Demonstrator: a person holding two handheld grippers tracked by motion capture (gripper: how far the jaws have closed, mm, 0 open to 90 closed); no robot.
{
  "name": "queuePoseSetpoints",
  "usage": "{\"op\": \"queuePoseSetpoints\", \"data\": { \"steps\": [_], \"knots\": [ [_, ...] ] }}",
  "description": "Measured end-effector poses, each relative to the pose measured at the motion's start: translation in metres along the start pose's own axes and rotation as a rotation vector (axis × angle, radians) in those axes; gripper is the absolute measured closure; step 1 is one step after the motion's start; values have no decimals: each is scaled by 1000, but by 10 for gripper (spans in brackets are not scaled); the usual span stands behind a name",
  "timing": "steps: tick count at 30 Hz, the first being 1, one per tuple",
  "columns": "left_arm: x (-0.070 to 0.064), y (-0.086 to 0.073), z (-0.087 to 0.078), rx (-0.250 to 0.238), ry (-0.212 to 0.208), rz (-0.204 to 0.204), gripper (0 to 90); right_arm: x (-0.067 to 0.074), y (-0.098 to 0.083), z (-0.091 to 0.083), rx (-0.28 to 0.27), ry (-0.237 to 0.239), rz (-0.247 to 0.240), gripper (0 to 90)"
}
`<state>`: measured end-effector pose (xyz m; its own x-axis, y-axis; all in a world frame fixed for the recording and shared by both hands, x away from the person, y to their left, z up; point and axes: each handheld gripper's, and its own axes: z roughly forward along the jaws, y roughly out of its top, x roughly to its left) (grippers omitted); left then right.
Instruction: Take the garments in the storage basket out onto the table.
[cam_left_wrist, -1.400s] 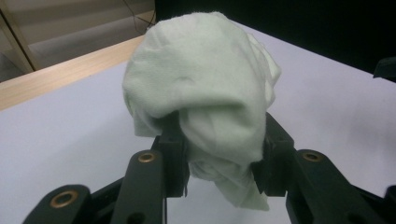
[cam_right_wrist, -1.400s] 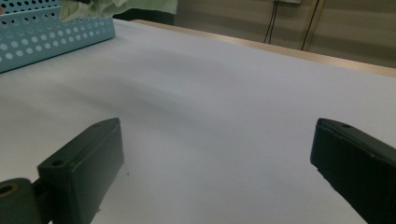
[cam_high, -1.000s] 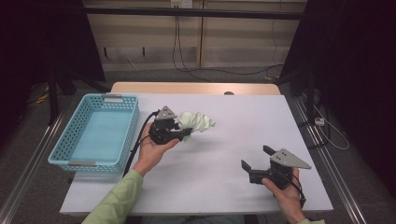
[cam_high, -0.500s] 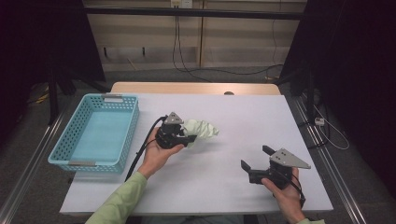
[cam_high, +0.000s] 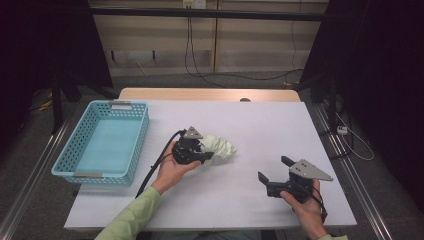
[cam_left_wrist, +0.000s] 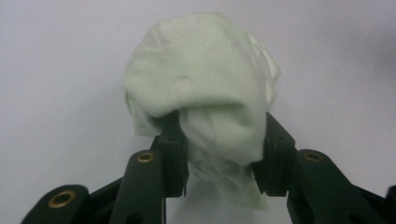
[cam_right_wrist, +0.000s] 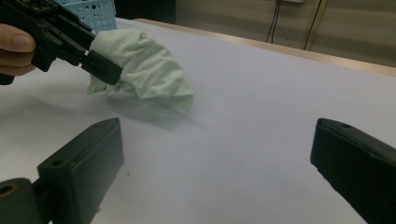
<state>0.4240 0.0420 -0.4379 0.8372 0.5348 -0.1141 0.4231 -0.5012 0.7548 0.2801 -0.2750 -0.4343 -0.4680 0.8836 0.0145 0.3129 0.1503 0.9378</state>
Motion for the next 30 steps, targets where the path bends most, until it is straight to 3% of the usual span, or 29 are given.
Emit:
{"op": "queuePoseSetpoints", "data": {
  "steps": [5,14,21,30],
  "knots": [
    [0,-7,8,36,8,-7,607,0,0,0,-2,3,0,22],
    [-2,-9,12,52,16,5,595,0,0,-1,-1,5,-2,22],
    [-8,-13,18,46,53,43,576,1,0,0,1,6,-4,21],
    [-8,-13,18,47,51,37,529,1,0,2,3,2,0,22]
  ]
}}
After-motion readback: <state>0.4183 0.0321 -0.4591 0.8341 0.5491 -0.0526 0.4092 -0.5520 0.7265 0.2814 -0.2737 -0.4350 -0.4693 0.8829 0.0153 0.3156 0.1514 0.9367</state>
